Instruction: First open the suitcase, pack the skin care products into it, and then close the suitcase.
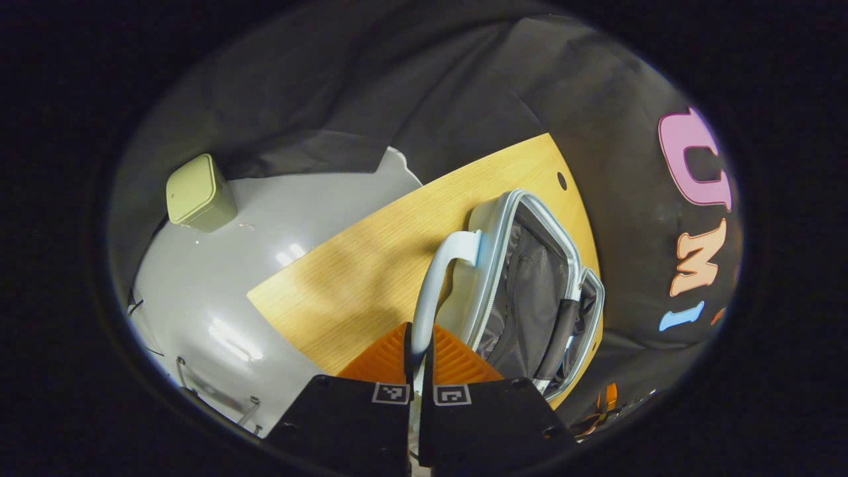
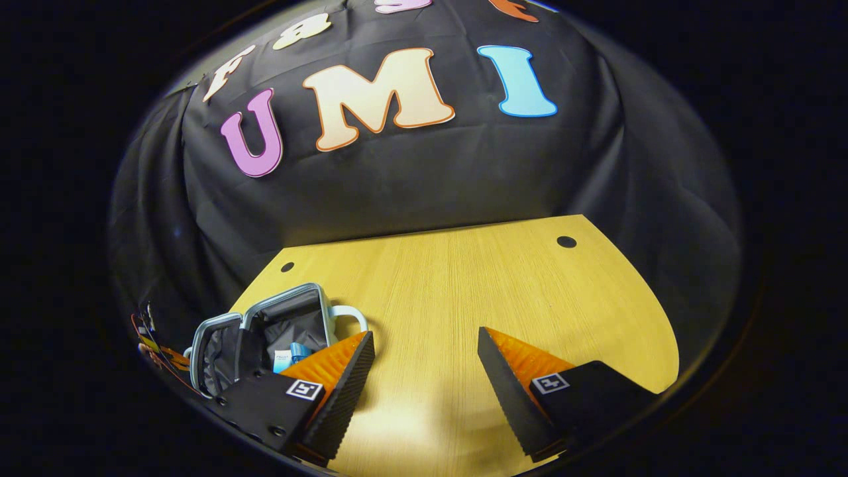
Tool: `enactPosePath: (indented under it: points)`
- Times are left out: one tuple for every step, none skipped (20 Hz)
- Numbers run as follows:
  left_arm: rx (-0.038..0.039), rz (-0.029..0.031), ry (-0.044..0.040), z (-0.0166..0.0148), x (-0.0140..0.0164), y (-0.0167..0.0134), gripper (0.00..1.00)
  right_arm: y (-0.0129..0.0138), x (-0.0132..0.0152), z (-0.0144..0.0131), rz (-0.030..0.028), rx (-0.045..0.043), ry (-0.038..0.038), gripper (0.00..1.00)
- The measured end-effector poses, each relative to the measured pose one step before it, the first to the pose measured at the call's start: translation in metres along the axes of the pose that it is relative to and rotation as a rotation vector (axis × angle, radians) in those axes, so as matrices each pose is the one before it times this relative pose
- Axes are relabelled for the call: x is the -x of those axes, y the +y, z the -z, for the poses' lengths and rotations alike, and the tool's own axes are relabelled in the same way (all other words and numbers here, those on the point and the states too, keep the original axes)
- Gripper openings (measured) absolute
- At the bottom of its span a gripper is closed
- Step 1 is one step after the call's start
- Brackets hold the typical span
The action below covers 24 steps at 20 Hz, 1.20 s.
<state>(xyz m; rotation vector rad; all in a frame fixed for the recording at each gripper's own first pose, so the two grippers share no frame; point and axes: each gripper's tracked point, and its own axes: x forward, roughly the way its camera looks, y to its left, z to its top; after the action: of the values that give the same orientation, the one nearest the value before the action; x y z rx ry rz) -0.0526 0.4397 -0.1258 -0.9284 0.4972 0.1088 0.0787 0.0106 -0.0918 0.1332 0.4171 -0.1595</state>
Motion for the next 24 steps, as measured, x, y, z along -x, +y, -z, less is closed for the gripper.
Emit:
enactPosePath:
  points:
    - [-0.00494, 0.00491, -0.01315, -0.00105, 0.00732, -0.00565, 0.00, -0.00058, 0.00100, -0.00117, -0.00311, -0.00196, -0.00354, 0.98]
    - [-0.01263, 0.00361, -0.01749, -0.00238, 0.00957, -0.00625, 0.00, -0.00136, 0.00094, -0.00060, -0.00271, -0.00353, -0.00402, 0.99]
    - [-0.01936, 0.00168, -0.01803, -0.00027, 0.00846, -0.01102, 0.00, -0.00217, 0.00154, -0.00097, -0.00285, -0.00510, -0.00396, 0.95]
    - [-0.01735, 0.00641, -0.01896, -0.00203, 0.01107, -0.01115, 0.00, -0.00398, -0.00429, -0.00316, -0.00074, -0.00531, -0.00323, 0.98]
    - [-0.01985, 0.00959, -0.02438, -0.00303, 0.01072, -0.01301, 0.00, -0.00399, 0.00119, -0.00110, 0.00118, -0.00639, -0.00384, 0.98]
    - [-0.01958, 0.01266, -0.01797, -0.00296, 0.01048, -0.01375, 0.00, -0.00589, 0.00104, -0.00043, 0.00022, -0.00704, -0.00468, 0.94]
    - [-0.02836, 0.01106, -0.01745, 0.00007, 0.01012, -0.01319, 0.00, -0.00609, 0.00196, 0.00019, 0.00277, -0.00568, -0.00339, 0.94]
    - [-0.03030, 0.00790, -0.01206, -0.00001, 0.00947, -0.01259, 0.00, -0.00520, 0.00227, 0.00022, 0.00267, 0.00146, -0.00209, 0.99]
    - [-0.02938, 0.00773, -0.00930, 0.00126, 0.00653, -0.01465, 0.00, -0.00618, 0.00216, -0.00008, 0.00494, 0.00645, -0.00412, 0.94]
    - [-0.02979, 0.00860, -0.00678, 0.00036, 0.00773, -0.01410, 0.00, -0.00628, 0.00244, -0.00031, 0.00479, 0.00787, -0.00239, 0.98]
    - [-0.02928, 0.01041, -0.00775, 0.00155, 0.00484, -0.01486, 0.02, -0.00559, 0.00226, -0.00014, 0.00423, 0.00669, -0.00195, 0.95]
    - [-0.02377, 0.01081, -0.00601, 0.00033, 0.00617, -0.01440, 0.00, -0.00575, 0.00193, -0.00005, 0.00433, 0.00495, -0.00039, 0.94]
    - [-0.02181, 0.01487, -0.00509, 0.00078, 0.00150, -0.01518, 0.00, -0.00514, 0.00283, 0.00034, 0.00147, 0.00203, -0.00068, 0.94]
    - [-0.02120, 0.01697, -0.00714, -0.00085, 0.00393, -0.01531, 0.00, -0.00410, 0.00185, -0.00071, 0.00073, -0.00121, -0.00239, 0.98]
    - [-0.02420, 0.01928, -0.00388, -0.00046, 0.00237, -0.01615, 0.00, -0.00491, 0.00297, -0.00124, 0.00132, -0.00287, -0.00281, 0.98]
    - [-0.02307, 0.01879, -0.00536, -0.00168, 0.00321, -0.01693, 0.00, -0.00478, 0.00357, 0.00042, 0.00061, -0.00497, -0.00338, 0.94]
    - [-0.02563, 0.02283, -0.00209, 0.00016, -0.00108, -0.01614, 0.00, -0.00373, 0.00355, -0.00200, 0.00042, -0.00236, -0.00629, 0.98]
    - [-0.02732, 0.02238, -0.00101, -0.00102, -0.00085, -0.01681, 0.00, -0.00564, 0.00423, -0.00061, 0.00477, -0.00048, -0.00673, 0.99]
    - [-0.02411, 0.02194, 0.00029, -0.00028, -0.00325, -0.01840, 0.00, -0.00569, 0.00301, -0.00117, 0.00542, -0.00156, -0.00511, 0.95]
    - [-0.02605, 0.02482, 0.00123, -0.00034, -0.00325, -0.01750, 0.00, -0.00440, 0.00319, -0.00113, 0.00365, -0.00601, -0.00491, 0.94]
    - [-0.01936, 0.02181, -0.00018, -0.00131, -0.00500, -0.01617, 0.00, -0.00374, 0.00324, -0.00095, 0.00280, -0.00901, -0.00614, 0.95]
    - [-0.02304, 0.02498, 0.00641, -0.00124, -0.00711, -0.01553, 0.00, -0.00344, 0.00280, -0.00150, 0.00033, -0.00653, -0.00507, 0.95]
    - [-0.01306, 0.02251, 0.00309, -0.00015, -0.00721, -0.01491, 0.00, -0.00213, 0.00350, -0.00144, -0.00116, 0.00548, -0.00485, 0.94]
    - [-0.01449, 0.02563, 0.00834, -0.00055, -0.00945, -0.01537, 0.00, -0.00193, 0.00993, 0.00336, 0.00386, 0.01493, -0.00697, 0.98]
